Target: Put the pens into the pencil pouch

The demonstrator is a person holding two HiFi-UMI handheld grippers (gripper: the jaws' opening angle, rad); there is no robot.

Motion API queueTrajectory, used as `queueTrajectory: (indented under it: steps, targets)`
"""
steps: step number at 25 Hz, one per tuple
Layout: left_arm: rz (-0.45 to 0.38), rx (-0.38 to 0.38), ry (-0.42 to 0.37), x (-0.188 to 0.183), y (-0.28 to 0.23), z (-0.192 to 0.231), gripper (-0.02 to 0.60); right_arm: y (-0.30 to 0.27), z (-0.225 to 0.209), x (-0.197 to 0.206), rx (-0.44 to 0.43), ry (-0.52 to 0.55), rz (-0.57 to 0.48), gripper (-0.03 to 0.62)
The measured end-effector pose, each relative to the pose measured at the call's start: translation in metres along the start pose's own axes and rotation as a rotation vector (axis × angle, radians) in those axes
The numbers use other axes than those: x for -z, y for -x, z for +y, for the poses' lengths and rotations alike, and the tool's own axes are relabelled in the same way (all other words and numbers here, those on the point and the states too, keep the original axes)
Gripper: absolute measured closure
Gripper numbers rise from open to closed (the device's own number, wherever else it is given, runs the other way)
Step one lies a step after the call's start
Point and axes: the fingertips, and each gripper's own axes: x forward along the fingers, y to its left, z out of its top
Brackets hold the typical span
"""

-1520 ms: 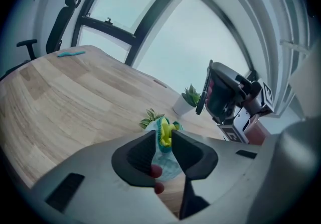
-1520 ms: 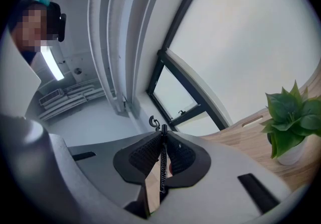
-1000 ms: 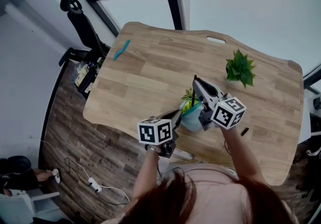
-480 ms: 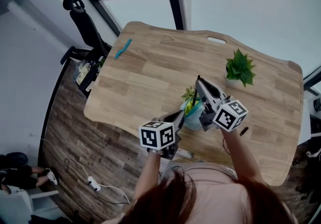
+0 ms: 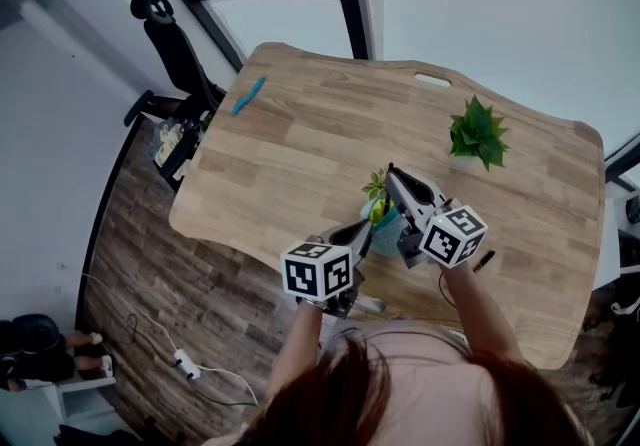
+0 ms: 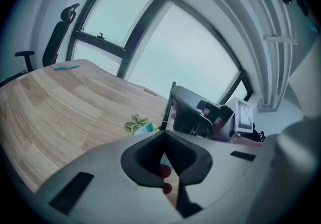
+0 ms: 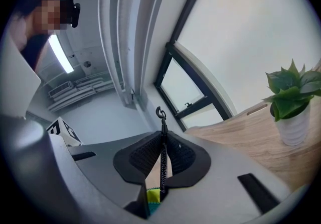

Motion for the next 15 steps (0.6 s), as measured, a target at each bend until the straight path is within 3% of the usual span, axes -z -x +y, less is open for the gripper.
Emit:
queueTrajectory:
  steps: [4, 9, 13, 15]
  targets:
    - [-0.012, -0.016, 0.027, 0.0, 0.001, 0.003, 0.581, 0.006, 0.004, 0.013, -0.005, 0.041, 0.045, 0.563]
    - [-0.009, -0.093, 0.079, 0.004, 0.004, 0.022, 0.58, 0.013, 0.008, 0.025, -0.002, 0.056, 0.075, 0.563]
    - [0.015, -0.059, 0.126, 0.009, 0.001, 0.022, 0.574, 0.018, 0.006, 0.03, 0.008, 0.052, 0.08, 0.563]
    - [0.023, -0.052, 0.139, 0.011, -0.001, 0.023, 0.517, 0.019, 0.007, 0.032, 0.009, 0.054, 0.083, 0.563]
